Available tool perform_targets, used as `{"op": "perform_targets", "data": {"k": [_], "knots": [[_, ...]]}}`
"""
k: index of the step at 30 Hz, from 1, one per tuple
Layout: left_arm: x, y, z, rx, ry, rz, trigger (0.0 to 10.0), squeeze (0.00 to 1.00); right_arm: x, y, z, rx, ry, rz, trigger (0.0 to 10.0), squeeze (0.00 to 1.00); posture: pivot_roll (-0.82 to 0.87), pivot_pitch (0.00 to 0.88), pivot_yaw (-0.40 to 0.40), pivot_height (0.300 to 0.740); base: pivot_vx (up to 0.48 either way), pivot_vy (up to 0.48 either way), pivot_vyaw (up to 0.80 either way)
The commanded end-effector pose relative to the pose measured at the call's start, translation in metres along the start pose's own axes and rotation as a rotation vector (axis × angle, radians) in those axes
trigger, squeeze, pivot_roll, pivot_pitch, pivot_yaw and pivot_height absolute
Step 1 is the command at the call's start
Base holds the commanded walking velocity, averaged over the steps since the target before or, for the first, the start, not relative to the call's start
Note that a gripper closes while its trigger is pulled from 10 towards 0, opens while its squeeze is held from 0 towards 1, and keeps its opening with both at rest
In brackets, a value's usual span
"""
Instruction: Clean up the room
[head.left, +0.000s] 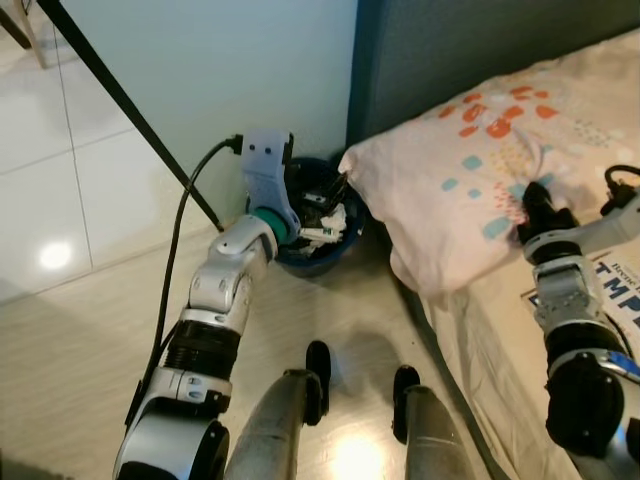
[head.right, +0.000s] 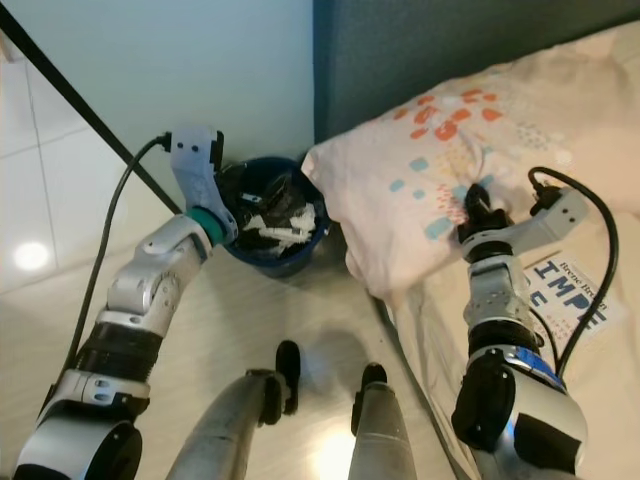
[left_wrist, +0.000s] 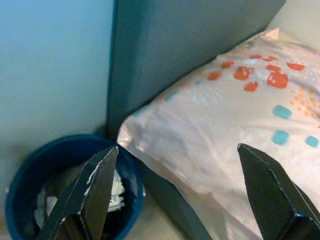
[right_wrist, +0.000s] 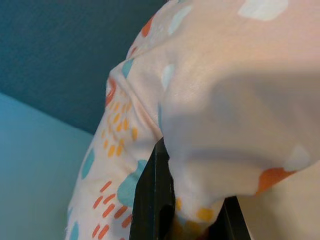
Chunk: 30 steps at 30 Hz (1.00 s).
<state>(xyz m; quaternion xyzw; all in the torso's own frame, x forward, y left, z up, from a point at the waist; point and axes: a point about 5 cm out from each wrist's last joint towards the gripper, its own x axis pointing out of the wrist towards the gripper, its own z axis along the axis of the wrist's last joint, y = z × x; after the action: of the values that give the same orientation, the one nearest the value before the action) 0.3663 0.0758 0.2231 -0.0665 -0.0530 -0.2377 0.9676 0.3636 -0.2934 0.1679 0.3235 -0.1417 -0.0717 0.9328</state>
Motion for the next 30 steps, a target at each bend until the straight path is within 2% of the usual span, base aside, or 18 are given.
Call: {"op": "perform_targets", "data": {"k": [1, 4, 13, 14, 25, 26, 30], "knots": [[-0.003, 0.0, -0.01, -0.006, 0.033, -0.004, 10.0, 0.0, -0.006, -0.012, 0.001, -0.024, -0.004, -0.05, 10.0, 0.0, -0.04, 0.309, 0.179, 0.677, 0.0, 0.0, 0.0], [-0.003, -0.001, -0.01, -0.005, 0.036, -0.002, 10.0, 0.0, -0.008, -0.019, 0.005, -0.037, -0.014, -0.118, 10.0, 0.0, -0.04, 0.316, 0.18, 0.686, 0.0, 0.0, 0.0], [-0.006, 0.001, -0.013, -0.005, 0.047, 0.009, 10.0, 0.0, -0.009, -0.023, 0.007, -0.083, -0.024, -0.172, 10.0, 0.0, -0.03, 0.319, 0.178, 0.686, 0.0, 0.0, 0.0], [-0.007, 0.003, -0.013, -0.005, 0.05, 0.014, 10.0, 0.0, -0.009, -0.022, 0.007, -0.087, -0.033, -0.172, 10.0, 1.0, -0.03, 0.319, 0.177, 0.686, 0.0, 0.0, 0.0], [-0.009, 0.005, -0.015, -0.007, 0.059, 0.023, 10.0, 0.0, -0.008, -0.023, 0.011, -0.115, -0.045, -0.195, 10.0, 1.0, -0.03, 0.323, 0.178, 0.686, 0.0, 0.0, 0.0], [-0.009, 0.005, -0.015, -0.008, 0.06, 0.023, 10.0, 0.0, -0.008, -0.024, 0.013, -0.13, -0.054, -0.209, 10.0, 0.0, -0.03, 0.323, 0.178, 0.686, 0.0, 0.0, 0.0], [-0.009, 0.005, -0.016, -0.01, 0.065, 0.023, 10.0, 0.0, -0.009, -0.027, 0.021, -0.181, -0.099, -0.262, 10.0, 0.0, -0.03, 0.324, 0.181, 0.686, 0.0, 0.0, 0.0]]}}
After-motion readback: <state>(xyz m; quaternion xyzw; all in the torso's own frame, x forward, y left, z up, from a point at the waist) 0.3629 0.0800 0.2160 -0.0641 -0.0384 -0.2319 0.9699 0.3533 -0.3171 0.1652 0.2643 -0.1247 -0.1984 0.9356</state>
